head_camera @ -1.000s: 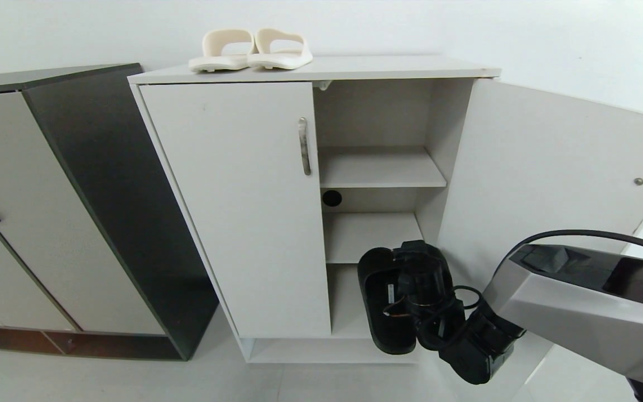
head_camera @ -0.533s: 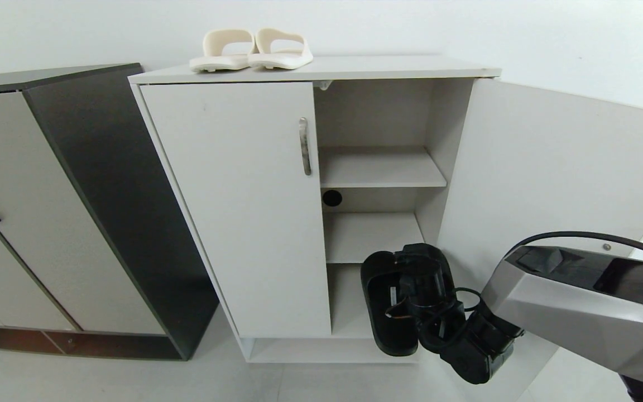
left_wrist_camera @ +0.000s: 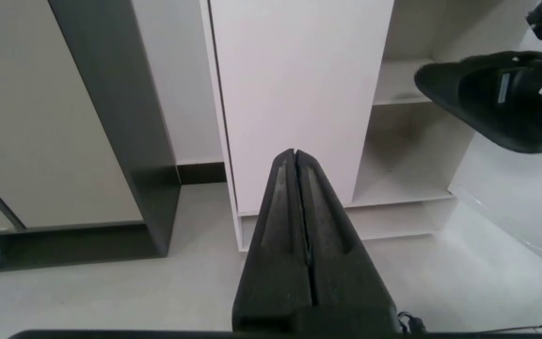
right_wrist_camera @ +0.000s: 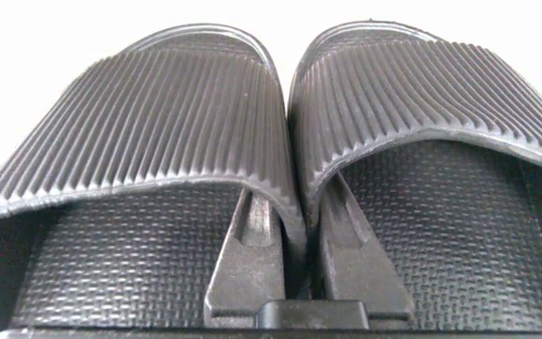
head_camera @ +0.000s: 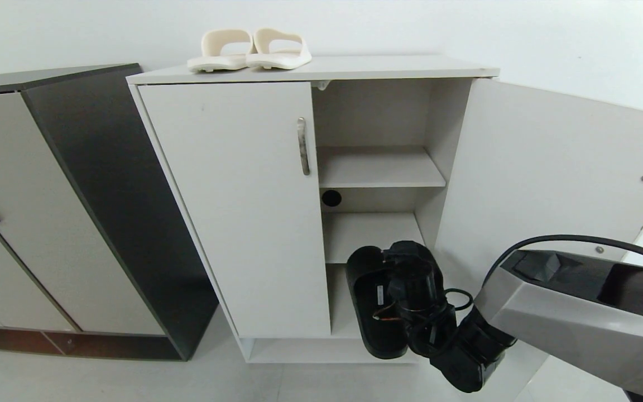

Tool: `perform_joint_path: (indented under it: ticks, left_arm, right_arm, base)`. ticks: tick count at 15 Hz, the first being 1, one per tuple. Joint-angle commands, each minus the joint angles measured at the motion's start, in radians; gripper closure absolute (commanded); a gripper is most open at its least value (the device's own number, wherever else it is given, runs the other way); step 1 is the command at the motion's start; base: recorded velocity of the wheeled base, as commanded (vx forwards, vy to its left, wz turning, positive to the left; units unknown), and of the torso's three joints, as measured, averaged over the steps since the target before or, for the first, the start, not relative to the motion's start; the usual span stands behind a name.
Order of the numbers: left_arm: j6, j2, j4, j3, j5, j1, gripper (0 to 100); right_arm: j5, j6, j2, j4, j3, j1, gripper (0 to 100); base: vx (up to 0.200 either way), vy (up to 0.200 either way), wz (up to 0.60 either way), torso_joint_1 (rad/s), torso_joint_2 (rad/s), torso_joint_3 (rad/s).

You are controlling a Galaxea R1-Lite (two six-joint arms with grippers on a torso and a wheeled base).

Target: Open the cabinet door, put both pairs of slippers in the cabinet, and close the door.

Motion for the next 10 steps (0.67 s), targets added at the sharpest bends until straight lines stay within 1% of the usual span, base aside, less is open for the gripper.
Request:
perform_joint_path:
  ticks: [1,5,10]
  left_arm:
    - [0.000,0.001,0.000,0.000,0.000,0.000,100]
    - [0.002,0.001,0.000,0.000,0.000,0.000,100]
    - [0.000,0.001,0.000,0.000,0.000,0.000,100]
  right_arm:
    - [0.004,-0.002,-0.007,0.006,-0.020,0.019,100]
    - [-0.005,-0.006,0.039,0.009,-0.066,0.028,100]
    - [-0.011,-0.006,0.052,0.009,-0.067,0.026,100]
  base:
    - [0.000,0.000,0.00,0.000,0.00,0.000]
    - [0.000,0.000,0.00,0.000,0.00,0.000]
    - [0.000,0.000,0.00,0.000,0.00,0.000]
